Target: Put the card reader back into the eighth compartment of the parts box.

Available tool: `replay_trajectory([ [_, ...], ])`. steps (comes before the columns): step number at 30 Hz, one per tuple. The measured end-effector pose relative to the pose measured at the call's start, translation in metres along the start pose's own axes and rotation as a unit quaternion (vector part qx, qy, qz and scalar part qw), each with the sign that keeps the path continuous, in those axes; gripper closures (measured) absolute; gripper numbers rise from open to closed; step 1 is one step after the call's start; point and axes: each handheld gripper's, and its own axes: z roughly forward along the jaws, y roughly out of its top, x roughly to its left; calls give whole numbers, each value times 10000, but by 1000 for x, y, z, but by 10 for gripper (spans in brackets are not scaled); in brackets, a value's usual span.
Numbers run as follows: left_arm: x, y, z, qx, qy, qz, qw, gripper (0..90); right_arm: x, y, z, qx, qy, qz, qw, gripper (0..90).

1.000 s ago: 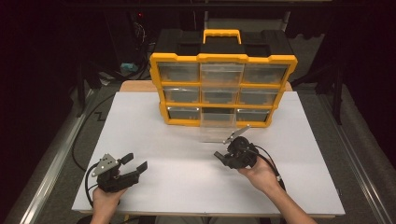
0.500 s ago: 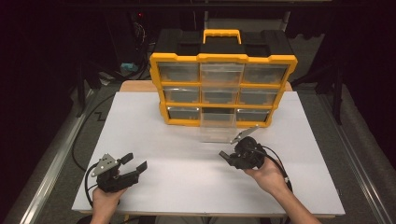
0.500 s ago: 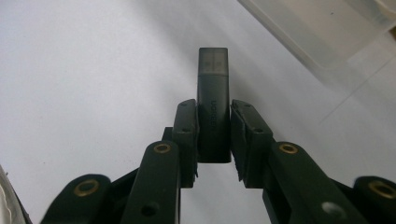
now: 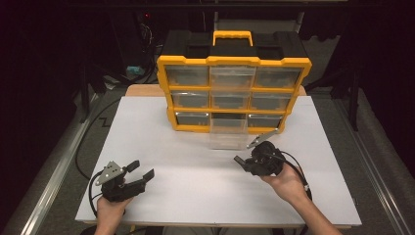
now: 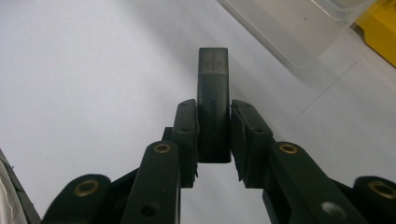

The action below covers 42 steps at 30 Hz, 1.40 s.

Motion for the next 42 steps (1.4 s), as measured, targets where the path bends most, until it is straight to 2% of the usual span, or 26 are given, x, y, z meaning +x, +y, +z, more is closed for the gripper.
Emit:
replay_trajectory([
  [20, 0, 0, 0, -16, 13, -9, 10000, 300, -3, 7, -19, -137, -39, -25, 9999, 732],
  [29, 1, 0, -1, -21, 20, -11, 10000, 300, -7, 19, -33, -272, -77, -34, 9996, 732],
  [42, 2, 0, -1, -12, 13, -2, 10000, 300, -16, 38, -39, -368, -156, 12, 9992, 732],
])
